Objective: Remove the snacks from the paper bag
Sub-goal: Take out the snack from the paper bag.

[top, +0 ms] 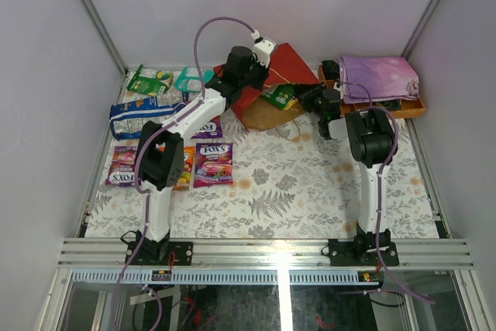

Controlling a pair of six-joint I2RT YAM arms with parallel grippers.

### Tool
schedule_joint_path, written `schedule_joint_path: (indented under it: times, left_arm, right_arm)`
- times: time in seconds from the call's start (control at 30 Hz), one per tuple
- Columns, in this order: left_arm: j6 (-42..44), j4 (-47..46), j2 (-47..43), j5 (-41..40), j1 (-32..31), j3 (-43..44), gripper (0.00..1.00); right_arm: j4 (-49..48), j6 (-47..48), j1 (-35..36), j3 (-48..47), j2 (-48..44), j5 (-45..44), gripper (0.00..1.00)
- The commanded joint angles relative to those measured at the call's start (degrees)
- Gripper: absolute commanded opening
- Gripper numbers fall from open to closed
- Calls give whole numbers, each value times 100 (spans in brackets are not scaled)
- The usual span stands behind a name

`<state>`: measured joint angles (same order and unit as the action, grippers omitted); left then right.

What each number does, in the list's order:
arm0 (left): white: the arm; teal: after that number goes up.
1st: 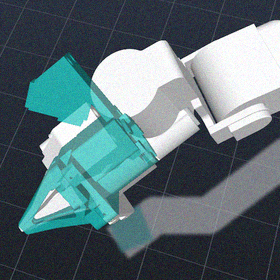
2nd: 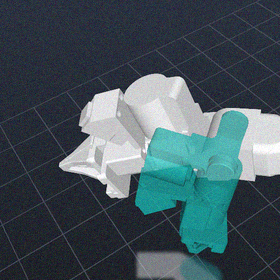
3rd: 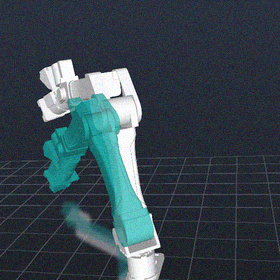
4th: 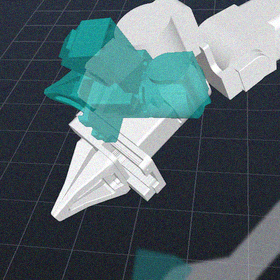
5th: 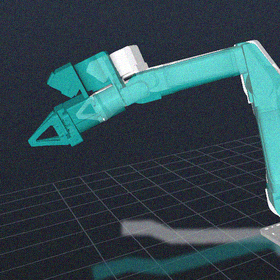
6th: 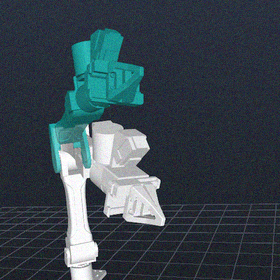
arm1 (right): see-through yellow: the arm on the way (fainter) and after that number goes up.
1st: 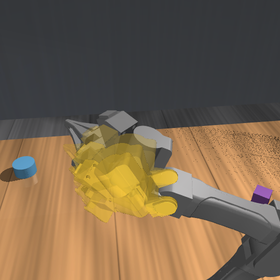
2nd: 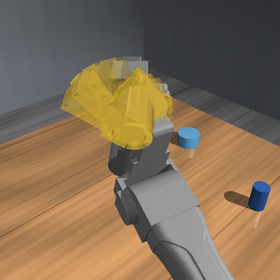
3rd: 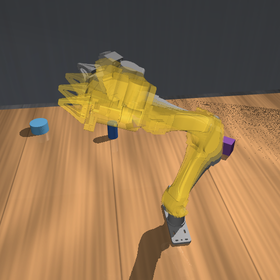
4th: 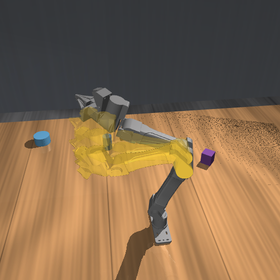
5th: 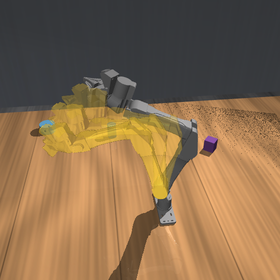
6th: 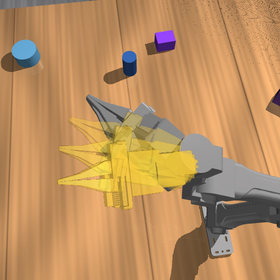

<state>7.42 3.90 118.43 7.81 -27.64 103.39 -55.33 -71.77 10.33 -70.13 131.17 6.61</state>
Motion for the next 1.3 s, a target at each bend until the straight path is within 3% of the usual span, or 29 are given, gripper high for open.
schedule_joint_path:
  times: [0.0,0.27,0.67,1.07,1.27]
  left_arm:
    - [-51,-183,-116,84,34,58,0]
    - [-53,-157,-105,86,39,92,0]
    - [-91,-140,-121,115,41,90,0]
    - [-80,-152,-123,111,39,68,0]
    - [-52,-120,-108,105,35,90,0]
  right_arm:
    - [273,136,24,-430,170,158,42]
    - [744,315,168,-897,408,271,42]
    - [781,680,639,-638,53,-150,42]
    - [1485,993,897,-1418,219,-411,40]
    - [1613,1041,927,-1754,432,-503,27]
